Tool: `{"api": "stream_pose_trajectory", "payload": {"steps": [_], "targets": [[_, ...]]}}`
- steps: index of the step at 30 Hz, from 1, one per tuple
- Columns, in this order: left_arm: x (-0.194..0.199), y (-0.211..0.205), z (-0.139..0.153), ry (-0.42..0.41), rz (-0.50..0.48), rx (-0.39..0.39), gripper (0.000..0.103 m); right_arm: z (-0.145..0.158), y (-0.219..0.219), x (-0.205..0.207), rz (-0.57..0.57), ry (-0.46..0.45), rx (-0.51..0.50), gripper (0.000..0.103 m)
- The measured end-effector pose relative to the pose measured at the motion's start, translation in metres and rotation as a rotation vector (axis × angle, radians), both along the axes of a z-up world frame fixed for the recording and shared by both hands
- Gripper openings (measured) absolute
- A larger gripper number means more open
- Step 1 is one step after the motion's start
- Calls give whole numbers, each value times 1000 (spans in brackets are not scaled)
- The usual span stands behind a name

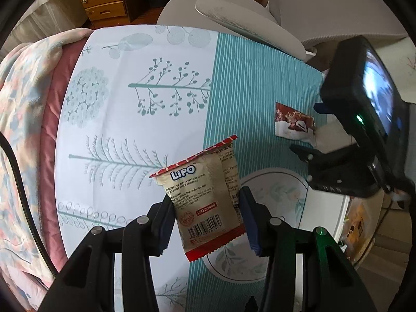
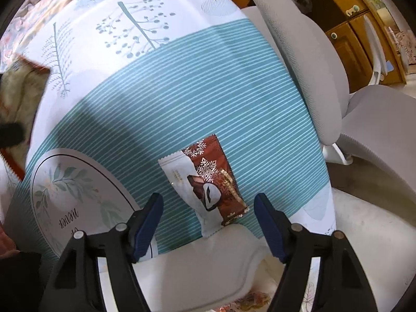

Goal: Organize snacks
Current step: 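Grasp the white LIPO packet with the left tool while the right tool grasps the brown chocolate wrapper, then lift the LIPO packet and chocolate wrapper and carry both over the tray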

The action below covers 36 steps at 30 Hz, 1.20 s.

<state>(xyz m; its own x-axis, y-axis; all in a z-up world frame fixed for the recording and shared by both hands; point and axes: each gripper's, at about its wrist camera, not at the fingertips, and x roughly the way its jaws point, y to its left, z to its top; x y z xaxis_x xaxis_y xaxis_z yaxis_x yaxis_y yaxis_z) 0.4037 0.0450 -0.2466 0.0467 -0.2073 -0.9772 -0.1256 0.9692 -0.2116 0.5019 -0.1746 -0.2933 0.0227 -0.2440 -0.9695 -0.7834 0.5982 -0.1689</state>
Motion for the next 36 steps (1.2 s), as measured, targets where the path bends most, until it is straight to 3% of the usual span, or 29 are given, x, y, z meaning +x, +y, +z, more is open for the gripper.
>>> {"api": "stream_pose_trajectory", "payload": {"steps": [7,12,22,29,36], "targets": [[-12,8,6,2,21,-7,46,-15,-8,12,-49,13,9,65],[-20,26,6,12,54,10,46,-8,-8,20,-73,14,47,52],[-43,51,12,24,80,19,46,4,-1,22,-166,-28,10,42],[-72,67,31,8,82,25,46,30,35,-5,-243,-71,37,40],[-106,75,57,-38,46,2,46,82,71,-50,-344,-128,173,41]]}}
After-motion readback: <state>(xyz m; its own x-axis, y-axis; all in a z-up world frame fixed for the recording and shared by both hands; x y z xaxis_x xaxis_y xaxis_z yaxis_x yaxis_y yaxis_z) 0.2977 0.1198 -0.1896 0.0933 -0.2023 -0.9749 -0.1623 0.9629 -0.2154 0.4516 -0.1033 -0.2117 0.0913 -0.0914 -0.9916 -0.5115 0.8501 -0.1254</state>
